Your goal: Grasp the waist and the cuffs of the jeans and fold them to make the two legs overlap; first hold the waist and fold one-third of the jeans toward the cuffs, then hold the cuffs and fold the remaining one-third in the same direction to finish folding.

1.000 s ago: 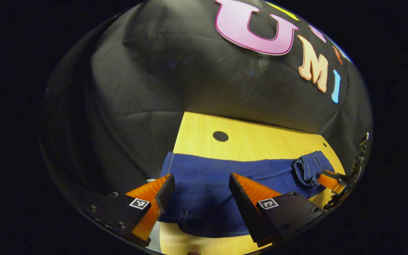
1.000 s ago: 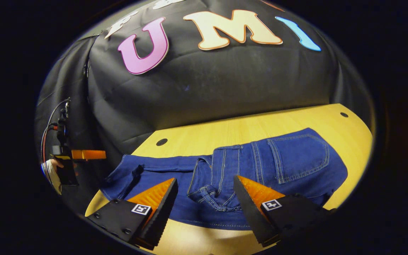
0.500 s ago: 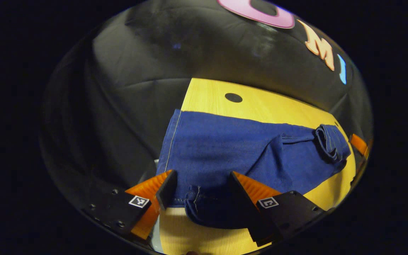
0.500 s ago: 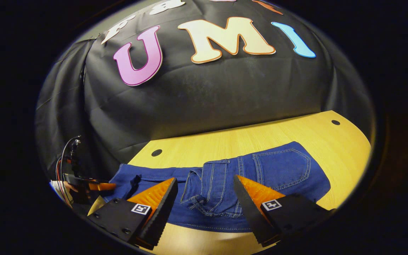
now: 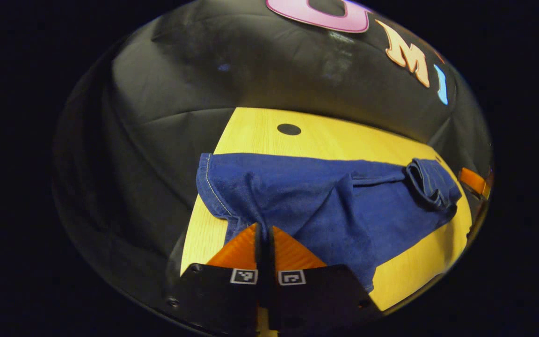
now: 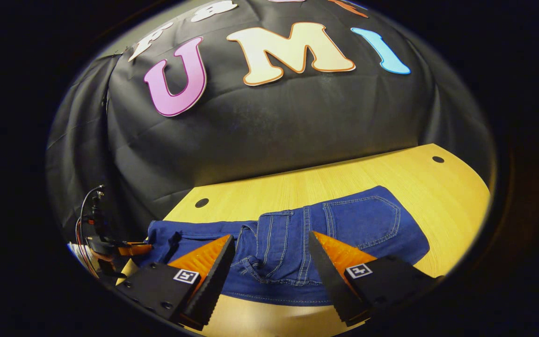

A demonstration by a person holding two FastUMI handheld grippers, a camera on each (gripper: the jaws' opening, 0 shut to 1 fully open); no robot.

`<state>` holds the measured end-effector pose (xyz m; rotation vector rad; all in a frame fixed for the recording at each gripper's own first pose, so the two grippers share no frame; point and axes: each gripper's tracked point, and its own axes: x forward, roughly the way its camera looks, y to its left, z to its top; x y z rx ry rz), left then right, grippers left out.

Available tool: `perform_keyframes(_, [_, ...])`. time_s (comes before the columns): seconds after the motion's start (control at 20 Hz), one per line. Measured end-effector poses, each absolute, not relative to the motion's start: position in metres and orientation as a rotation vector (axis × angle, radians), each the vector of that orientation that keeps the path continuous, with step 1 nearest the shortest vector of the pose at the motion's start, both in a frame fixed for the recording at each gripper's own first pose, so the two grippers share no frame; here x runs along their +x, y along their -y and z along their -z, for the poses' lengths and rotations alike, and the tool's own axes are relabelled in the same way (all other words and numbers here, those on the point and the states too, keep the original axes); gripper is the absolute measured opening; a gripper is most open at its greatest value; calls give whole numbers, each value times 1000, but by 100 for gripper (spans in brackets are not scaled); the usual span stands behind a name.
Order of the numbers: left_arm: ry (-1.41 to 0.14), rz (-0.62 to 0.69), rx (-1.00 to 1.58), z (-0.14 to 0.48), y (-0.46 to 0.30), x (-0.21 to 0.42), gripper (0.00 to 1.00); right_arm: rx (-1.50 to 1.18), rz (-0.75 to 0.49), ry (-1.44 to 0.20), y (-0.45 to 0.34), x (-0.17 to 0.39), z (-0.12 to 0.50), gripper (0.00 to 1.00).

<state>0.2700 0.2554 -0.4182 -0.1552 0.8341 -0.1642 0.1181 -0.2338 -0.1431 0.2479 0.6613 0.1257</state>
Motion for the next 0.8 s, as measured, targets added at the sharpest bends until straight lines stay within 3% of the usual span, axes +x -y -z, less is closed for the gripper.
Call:
perform_keyframes(0.05, [-826,155,-174,417,-259,270,0,253,-126,-657,234,120,141,93])
perform_keyframes(0.1, [-839,146,-199,418,-260,271,0,258,-131,-649,234,121,139,98])
perform_keyframes(0.2, [-861,131,-236,417,-261,274,0,263,-144,-636,236,123,134,98])
perform_keyframes(0.25, [-860,117,-266,417,-259,275,0,265,-148,-633,238,124,132,93])
perform_keyframes(0.3, [-914,98,-291,418,-260,269,0,265,-153,-628,241,126,130,98])
perform_keyframes(0.4, [-877,55,-387,398,-255,281,0,266,-167,-616,247,127,123,98])
perform_keyframes(0.45, [-862,61,-408,384,-252,279,0,265,-178,-612,250,128,120,93])
perform_keyframes(0.75, [-747,175,-369,305,-196,294,0,287,-179,-599,293,125,102,98])
perform_keyframes(0.8, [-739,188,-366,296,-181,296,0,287,-178,-594,300,124,99,93])
